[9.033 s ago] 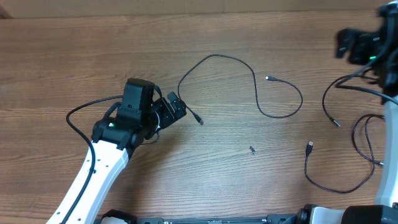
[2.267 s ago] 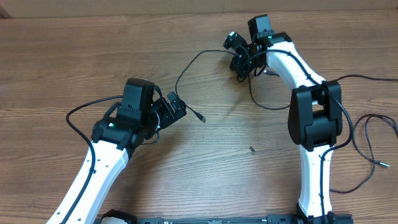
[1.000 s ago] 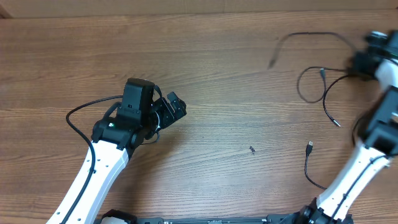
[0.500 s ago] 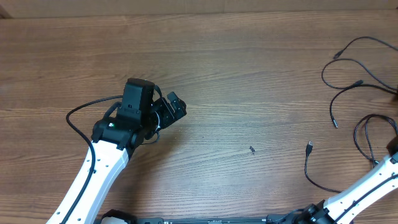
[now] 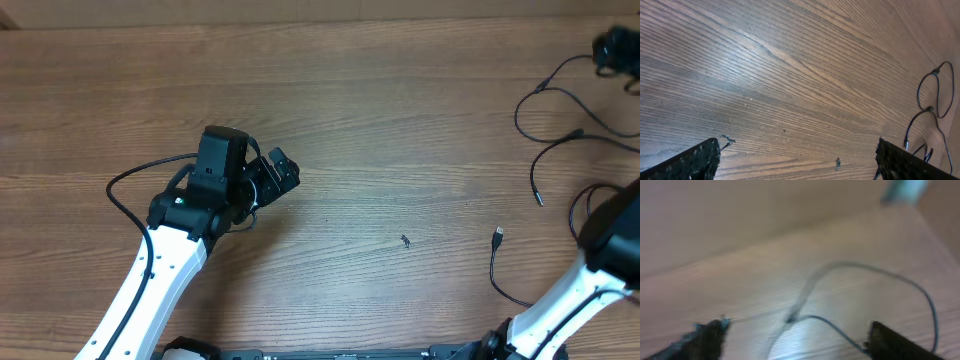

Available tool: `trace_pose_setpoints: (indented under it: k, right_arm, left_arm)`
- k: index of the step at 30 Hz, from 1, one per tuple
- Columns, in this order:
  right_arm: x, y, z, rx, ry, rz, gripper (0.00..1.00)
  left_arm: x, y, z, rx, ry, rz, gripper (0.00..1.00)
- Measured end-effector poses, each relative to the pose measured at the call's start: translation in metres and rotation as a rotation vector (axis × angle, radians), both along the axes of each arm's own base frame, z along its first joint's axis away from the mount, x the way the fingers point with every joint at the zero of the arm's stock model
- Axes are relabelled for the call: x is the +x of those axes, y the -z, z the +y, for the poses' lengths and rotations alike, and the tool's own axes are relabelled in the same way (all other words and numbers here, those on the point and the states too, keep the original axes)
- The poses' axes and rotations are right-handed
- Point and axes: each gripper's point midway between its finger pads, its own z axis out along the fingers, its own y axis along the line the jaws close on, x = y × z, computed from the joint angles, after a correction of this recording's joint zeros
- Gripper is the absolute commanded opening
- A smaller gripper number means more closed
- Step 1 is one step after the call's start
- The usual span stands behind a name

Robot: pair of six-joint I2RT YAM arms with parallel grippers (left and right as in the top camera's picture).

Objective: Untangle cables

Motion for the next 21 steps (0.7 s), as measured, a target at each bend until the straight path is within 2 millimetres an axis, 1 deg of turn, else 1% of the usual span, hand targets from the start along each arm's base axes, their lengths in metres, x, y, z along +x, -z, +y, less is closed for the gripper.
trace_pose_setpoints:
  k: [1,2,3,4,5,6,7,8,9,10,11,12,13,16,18,21]
  right_arm:
    - [-0.003,-0.021,0.019,-0.015,-0.024,-0.016,1.0]
    - [-0.005,-0.035,0.033,-0.023,-0.043,-0.026,1.0]
    - [-0.011,-0.05,0.058,-0.028,-0.077,-0.024,1.0]
    - [-0.018,-0.06,0.082,-0.025,-0.112,-0.013,1.0]
    - [-0.023,-0.064,0.106,-0.019,-0.15,0.011,1.0]
    - [-0.031,-0.061,0.129,-0.005,-0.187,0.053,1.0]
    - [-0.037,-0.057,0.147,0.007,-0.219,0.087,1.0]
    - [-0.042,-0.052,0.172,0.018,-0.266,0.125,1.0]
    - [-0.048,-0.045,0.192,0.033,-0.3,0.168,1.0]
    - [-0.06,-0.035,0.218,0.056,-0.34,0.236,1.0]
    - [-0.068,-0.029,0.238,0.066,-0.375,0.278,1.0]
    - [-0.081,-0.023,0.271,0.073,-0.438,0.332,1.0]
    - [-0.091,-0.019,0.293,0.081,-0.472,0.37,1.0]
    - [-0.112,-0.014,0.339,0.088,-0.549,0.434,1.0]
    - [-0.122,-0.012,0.36,0.086,-0.588,0.455,1.0]
    - [-0.132,-0.012,0.383,0.078,-0.637,0.465,1.0]
  left_arm:
    - [0.0,0.0,0.0,0.0,0.0,0.0,0.99]
    - [0.0,0.0,0.0,0.0,0.0,0.0,1.0]
    - [0.0,0.0,0.0,0.0,0.0,0.0,1.0]
    - [0.0,0.0,0.0,0.0,0.0,0.0,1.0]
    - [0.0,0.0,0.0,0.0,0.0,0.001,1.0]
    - [0.0,0.0,0.0,0.0,0.0,0.0,1.0]
    - [0.0,0.0,0.0,0.0,0.0,0.001,0.99]
    - [0.0,0.0,0.0,0.0,0.0,0.001,1.0]
    - [0.0,0.0,0.0,0.0,0.0,0.0,0.99]
    - [0.0,0.0,0.0,0.0,0.0,0.001,1.0]
    - [0.0,0.0,0.0,0.0,0.0,0.0,1.0]
    - [0.0,0.0,0.0,0.0,0.0,0.0,1.0]
    - [0.0,0.0,0.0,0.0,0.0,0.001,1.0]
    - [0.0,0.0,0.0,0.0,0.0,0.0,1.0]
    - [0.0,0.0,0.0,0.0,0.0,0.0,1.0]
    - [0.0,0.0,0.0,0.0,0.0,0.0,0.99]
